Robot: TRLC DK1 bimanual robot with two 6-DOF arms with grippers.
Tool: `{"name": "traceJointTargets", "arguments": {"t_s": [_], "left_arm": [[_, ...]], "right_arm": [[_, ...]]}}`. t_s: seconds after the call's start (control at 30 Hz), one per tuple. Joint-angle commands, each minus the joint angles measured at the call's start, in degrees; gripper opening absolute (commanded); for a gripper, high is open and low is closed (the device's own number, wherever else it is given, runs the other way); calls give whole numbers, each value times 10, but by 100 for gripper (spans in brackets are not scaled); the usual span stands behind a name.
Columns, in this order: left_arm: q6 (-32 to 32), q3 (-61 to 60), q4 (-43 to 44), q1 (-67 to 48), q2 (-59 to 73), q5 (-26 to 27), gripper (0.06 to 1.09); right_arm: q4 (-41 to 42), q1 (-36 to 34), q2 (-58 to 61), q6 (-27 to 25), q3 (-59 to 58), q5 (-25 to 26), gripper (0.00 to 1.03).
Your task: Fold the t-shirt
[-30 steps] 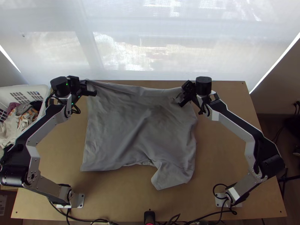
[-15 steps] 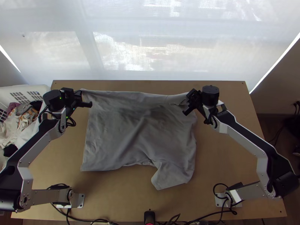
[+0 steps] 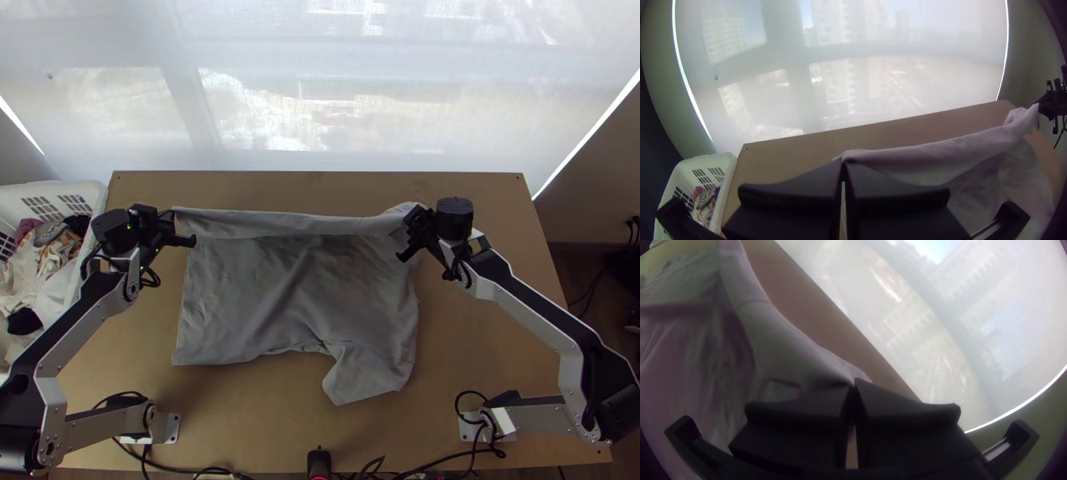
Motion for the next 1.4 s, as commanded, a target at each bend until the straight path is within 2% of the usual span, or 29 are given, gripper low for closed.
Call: {"name": "traceJointTargets", "arguments": {"t_s": [0.0, 0.37, 0.53, 0.57, 0.63, 0.7, 0.77, 0.83, 0.9, 1.07, 1.17, 1.37], "left_arm": [[7, -27, 4, 2, -1, -1, 9], [12, -82, 2, -13, -1, 4, 9], [6, -104, -5, -26, 11, 5, 10], [5, -108, -6, -26, 16, 5, 15], [1, -112, -12, -26, 20, 6, 32], [-1, -110, -30, -27, 9, 12, 60], [-2, -99, -62, -28, -13, 21, 73], [-3, -87, -104, -28, -49, 29, 77], [-3, -72, -165, -27, -85, 45, 81], [14, -52, -339, -17, -180, 87, 81], [35, -61, -439, -18, -232, 94, 81], [55, -83, -567, -14, -306, 93, 81]], "right_arm": [[-15, 7, -3, 0, -15, -1, 3], [-29, 33, 3, 0, -63, -1, 3], [-28, 41, 10, 2, -91, -1, 23], [-28, 42, 11, 2, -94, -1, 30], [-28, 42, 9, 3, -95, -1, 50], [-32, 41, 1, 3, -91, -1, 72], [-55, 37, -9, 4, -78, -1, 89], [-81, 32, -24, 9, -65, -1, 98], [-101, 25, -40, 11, -56, -3, 98], [-176, 0, -78, 26, -27, -7, 98], [-221, -13, -102, 33, -14, -16, 98], [-307, -13, -146, 40, 7, -30, 98]]}}
